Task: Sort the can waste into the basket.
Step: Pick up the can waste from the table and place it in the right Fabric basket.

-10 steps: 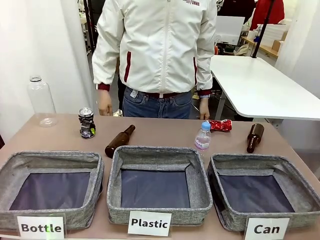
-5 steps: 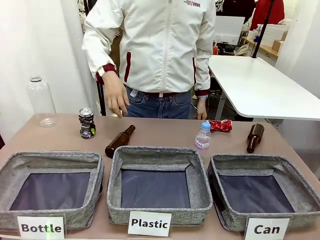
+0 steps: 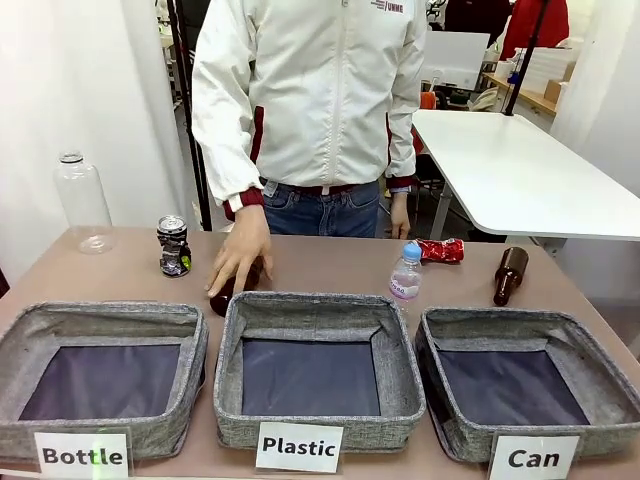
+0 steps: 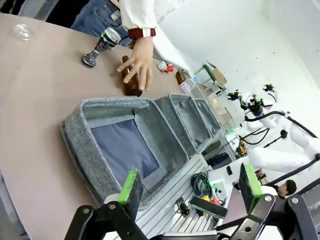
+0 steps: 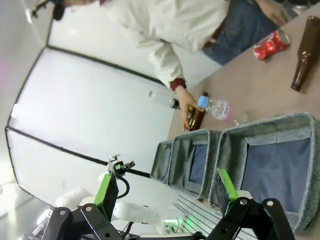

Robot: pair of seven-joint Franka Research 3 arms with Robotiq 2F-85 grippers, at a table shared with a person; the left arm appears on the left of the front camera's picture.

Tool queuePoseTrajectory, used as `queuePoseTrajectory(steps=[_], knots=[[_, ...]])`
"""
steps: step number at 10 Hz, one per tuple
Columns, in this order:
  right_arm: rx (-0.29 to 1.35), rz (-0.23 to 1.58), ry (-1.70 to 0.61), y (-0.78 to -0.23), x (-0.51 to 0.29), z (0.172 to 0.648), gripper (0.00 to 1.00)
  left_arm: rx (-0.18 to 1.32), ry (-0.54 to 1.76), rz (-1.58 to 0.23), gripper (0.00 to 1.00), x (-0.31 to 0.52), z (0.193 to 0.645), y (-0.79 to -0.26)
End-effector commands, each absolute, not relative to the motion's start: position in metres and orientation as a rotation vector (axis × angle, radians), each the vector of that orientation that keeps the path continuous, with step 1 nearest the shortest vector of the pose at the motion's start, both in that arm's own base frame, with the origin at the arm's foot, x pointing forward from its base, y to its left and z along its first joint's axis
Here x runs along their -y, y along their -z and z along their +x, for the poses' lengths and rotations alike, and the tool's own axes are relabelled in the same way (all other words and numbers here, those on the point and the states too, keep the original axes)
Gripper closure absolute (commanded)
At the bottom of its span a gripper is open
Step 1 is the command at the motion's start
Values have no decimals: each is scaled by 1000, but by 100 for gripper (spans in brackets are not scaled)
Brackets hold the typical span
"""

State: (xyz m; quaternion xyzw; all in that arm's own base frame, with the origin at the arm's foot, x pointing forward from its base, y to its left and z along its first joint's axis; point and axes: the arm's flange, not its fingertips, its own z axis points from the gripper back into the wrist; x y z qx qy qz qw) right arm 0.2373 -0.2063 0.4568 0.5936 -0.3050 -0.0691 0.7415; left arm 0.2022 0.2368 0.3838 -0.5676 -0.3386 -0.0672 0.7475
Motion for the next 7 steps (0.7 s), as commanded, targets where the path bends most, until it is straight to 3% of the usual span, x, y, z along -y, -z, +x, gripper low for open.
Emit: queuePoseTrajectory(steps=[1, 2, 3, 7], knots=[[705, 1305, 137, -458, 210, 241, 0, 771, 152, -1239, 0, -238, 202, -385], [669, 1301, 152, -457, 206, 237, 0, 771, 152, -1239, 0, -238, 202, -385], [657, 1179, 103, -468, 193, 252, 0, 771, 152, -1239, 0, -238, 202, -385], [515, 584, 62, -515, 85, 371, 0, 771, 152, -1239, 0, -238, 202, -385]])
